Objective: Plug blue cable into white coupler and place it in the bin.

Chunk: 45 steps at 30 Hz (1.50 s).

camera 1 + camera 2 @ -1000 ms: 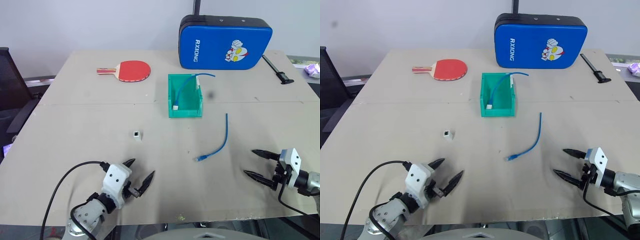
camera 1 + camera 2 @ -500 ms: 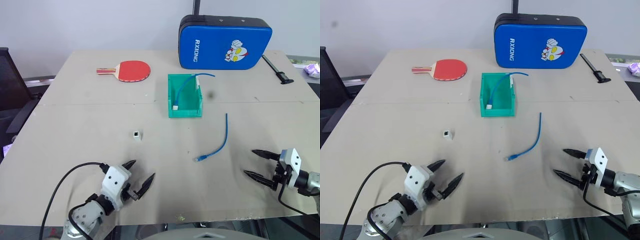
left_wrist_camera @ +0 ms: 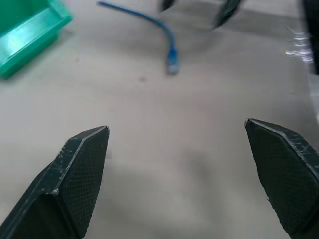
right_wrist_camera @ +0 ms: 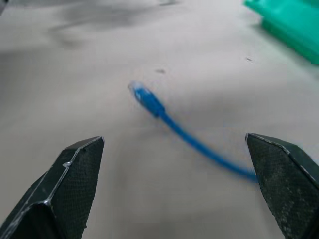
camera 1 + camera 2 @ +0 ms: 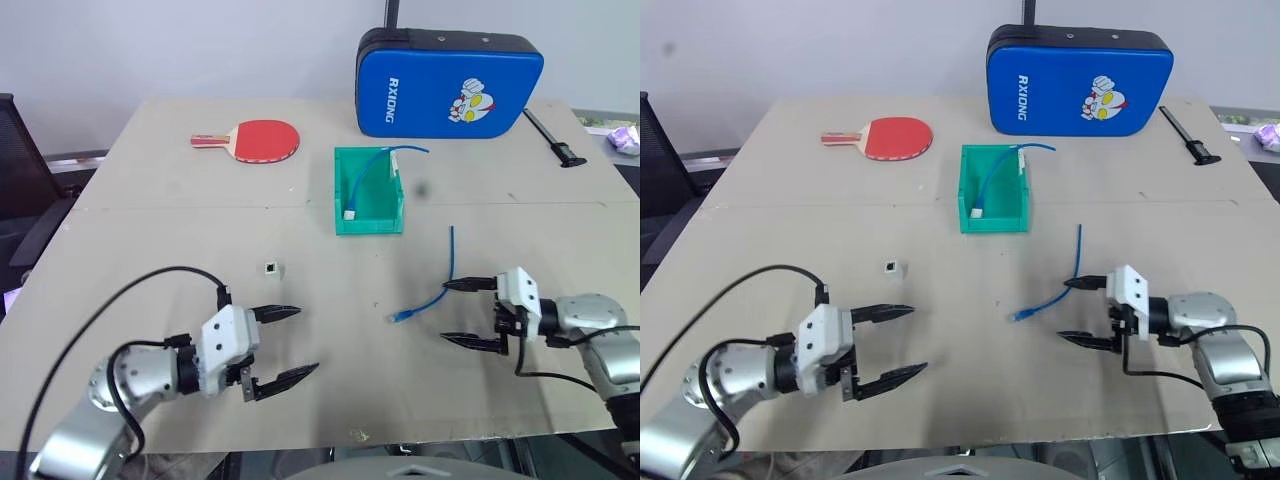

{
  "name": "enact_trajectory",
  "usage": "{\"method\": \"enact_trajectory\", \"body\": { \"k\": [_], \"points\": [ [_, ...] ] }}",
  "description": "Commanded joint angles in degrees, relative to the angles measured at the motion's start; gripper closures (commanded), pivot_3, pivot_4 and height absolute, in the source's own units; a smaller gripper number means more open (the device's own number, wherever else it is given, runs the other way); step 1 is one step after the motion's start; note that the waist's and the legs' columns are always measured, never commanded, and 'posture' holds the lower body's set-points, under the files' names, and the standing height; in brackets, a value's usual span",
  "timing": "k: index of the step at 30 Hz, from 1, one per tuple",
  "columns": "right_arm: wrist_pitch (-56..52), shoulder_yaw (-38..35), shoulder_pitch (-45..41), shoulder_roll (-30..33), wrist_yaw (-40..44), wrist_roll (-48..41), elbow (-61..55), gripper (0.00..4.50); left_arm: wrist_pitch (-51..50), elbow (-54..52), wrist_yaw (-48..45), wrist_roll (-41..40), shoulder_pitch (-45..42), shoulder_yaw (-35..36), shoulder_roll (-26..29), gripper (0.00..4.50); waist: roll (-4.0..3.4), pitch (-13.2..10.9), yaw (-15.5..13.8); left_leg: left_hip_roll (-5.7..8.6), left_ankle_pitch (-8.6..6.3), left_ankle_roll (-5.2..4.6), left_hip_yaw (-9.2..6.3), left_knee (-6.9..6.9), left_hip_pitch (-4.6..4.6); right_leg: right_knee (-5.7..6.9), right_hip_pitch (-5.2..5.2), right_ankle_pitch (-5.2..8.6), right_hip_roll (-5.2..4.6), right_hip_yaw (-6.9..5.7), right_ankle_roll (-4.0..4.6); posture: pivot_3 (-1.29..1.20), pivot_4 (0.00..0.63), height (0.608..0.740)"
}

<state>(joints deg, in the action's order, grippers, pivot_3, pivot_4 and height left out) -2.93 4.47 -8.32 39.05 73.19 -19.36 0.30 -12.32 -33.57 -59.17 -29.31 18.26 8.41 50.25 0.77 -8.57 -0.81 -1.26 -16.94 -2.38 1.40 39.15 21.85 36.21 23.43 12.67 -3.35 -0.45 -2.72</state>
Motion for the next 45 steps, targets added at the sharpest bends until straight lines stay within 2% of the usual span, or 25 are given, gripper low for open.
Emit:
{"method": "enact_trajectory", "body": {
  "k": [1, 5, 6, 8, 13, 15, 24, 34, 36, 38, 43, 45],
  "points": [
    [-2.7, 2.5, -2.9, 0.7, 0.0, 1.5, -2.6, 0.00, -2.0, -1.8, -4.2, -3.7, -2.1, 2.9, 3.4, 0.04, -0.01, 0.0, 0.0, 0.00, 0.00, 0.00, -0.01, -0.01, 0.05, -0.05, 0.03, 0.00, 0.00, -0.01, 0.00, 0.00, 0.150, 0.728],
    [-5.0, 6.5, -5.9, 1.8, 0.4, 5.3, -1.5, 0.00, -3.1, -1.3, -6.8, -4.2, -3.4, 3.9, 5.7, 0.04, -0.04, 0.0, 0.1, 0.01, -0.01, 0.01, 0.01, -0.04, 0.13, -0.30, 0.03, -0.01, 0.02, -0.01, -0.02, 0.00, 0.150, 0.728],
    [-6.4, 7.7, -6.9, 2.2, 0.0, 6.7, -1.2, 0.52, -2.9, -0.7, -7.0, -3.7, -3.6, 4.0, 5.8, 0.00, -0.03, 0.0, 0.1, 0.02, -0.01, 0.01, 0.02, -0.06, 0.14, -0.33, 0.03, 0.00, 0.02, -0.01, -0.02, 0.00, 0.150, 0.728],
    [-7.5, 9.4, -7.9, 3.0, -0.6, 9.2, -1.0, 1.18, -2.6, -0.1, -7.3, -3.0, -3.7, 4.1, 5.8, 0.00, -0.04, -0.1, 0.1, 0.03, -0.01, 0.01, 0.04, -0.06, 0.14, -0.33, 0.03, 0.00, 0.02, 0.00, -0.02, 0.00, 0.150, 0.728],
    [-9.9, 9.7, -8.7, 1.7, -0.5, 7.9, -2.7, 3.73, -2.6, 0.3, -7.0, -2.2, -3.9, 4.0, 4.9, 0.00, -0.03, -0.1, 0.0, -0.01, -0.01, 0.01, -0.06, -0.06, 0.12, -0.31, 0.00, 0.00, 0.12, -0.03, -0.01, 0.00, 0.150, 0.728],
    [-10.4, 10.0, -9.2, 1.0, -0.8, 8.0, -3.0, 4.42, -2.6, 0.5, -6.7, -2.1, -3.9, 4.0, 4.5, 0.00, -0.03, -0.1, 0.1, -0.03, -0.01, 0.01, -0.04, -0.06, 0.11, -0.31, 0.00, 0.00, 0.14, -0.01, -0.01, 0.00, 0.150, 0.728],
    [-9.6, 11.8, -14.4, -3.7, -2.5, 9.6, 0.0, 4.42, -2.9, 0.9, -5.9, -1.5, -4.4, 4.0, 3.4, 0.00, -0.04, -0.1, 0.2, -0.06, -0.01, 0.02, -0.04, -0.06, 0.08, -0.25, 0.01, -0.01, 0.21, 0.03, 0.00, 0.00, 0.150, 0.728],
    [-1.1, 14.3, -26.9, -10.3, -2.5, 14.4, 17.8, 4.42, -2.7, 1.6, -4.4, -0.6, -5.1, 3.2, 1.7, 0.00, -0.06, -0.1, 0.2, -0.03, 0.01, 0.04, 0.00, -0.06, 0.10, -0.26, 0.03, -0.02, 0.21, 0.05, 0.00, 0.00, 0.150, 0.728],
    [0.7, 14.3, -28.7, -10.6, -2.2, 15.1, 21.1, 3.91, -2.7, 1.9, -3.7, -0.1, -5.3, 3.0, 1.3, 0.00, -0.07, -0.1, 0.2, -0.03, 0.01, 0.04, -0.01, -0.06, 0.10, -0.26, 0.03, -0.02, 0.21, 0.05, 0.00, 0.00, 0.150, 0.728],
    [2.0, 13.9, -29.3, -10.3, -1.3, 14.9, 22.1, 3.22, -2.9, 2.3, -2.5, 0.7, -5.7, 2.7, 0.7, 0.00, -0.08, -0.1, 0.1, -0.03, 0.01, 0.05, -0.01, -0.06, 0.11, -0.26, 0.03, -0.02, 0.20, 0.05, 0.00, 0.00, 0.150, 0.728],
    [-0.7, 9.9, -24.9, -7.0, -0.6, 10.4, 13.4, 0.71, -8.5, 2.7, 2.3, -2.2, -10.3, 1.7, -2.2, 0.00, -0.10, -0.1, -0.1, -0.03, 0.01, 0.05, -0.07, -0.06, 0.15, -0.26, 0.03, -0.03, 0.17, 0.00, -0.02, 0.00, 0.150, 0.728],
    [-3.4, 8.2, -22.5, -5.4, -0.9, 8.5, 9.1, 0.11, -10.5, 3.5, 3.4, -2.1, -13.4, 0.6, -2.7, 0.00, -0.11, -0.1, -0.1, -0.02, 0.01, 0.05, -0.10, -0.06, 0.18, -0.25, 0.02, -0.15, 0.13, -0.03, -0.23, 0.00, 0.150, 0.728]
  ]
}}
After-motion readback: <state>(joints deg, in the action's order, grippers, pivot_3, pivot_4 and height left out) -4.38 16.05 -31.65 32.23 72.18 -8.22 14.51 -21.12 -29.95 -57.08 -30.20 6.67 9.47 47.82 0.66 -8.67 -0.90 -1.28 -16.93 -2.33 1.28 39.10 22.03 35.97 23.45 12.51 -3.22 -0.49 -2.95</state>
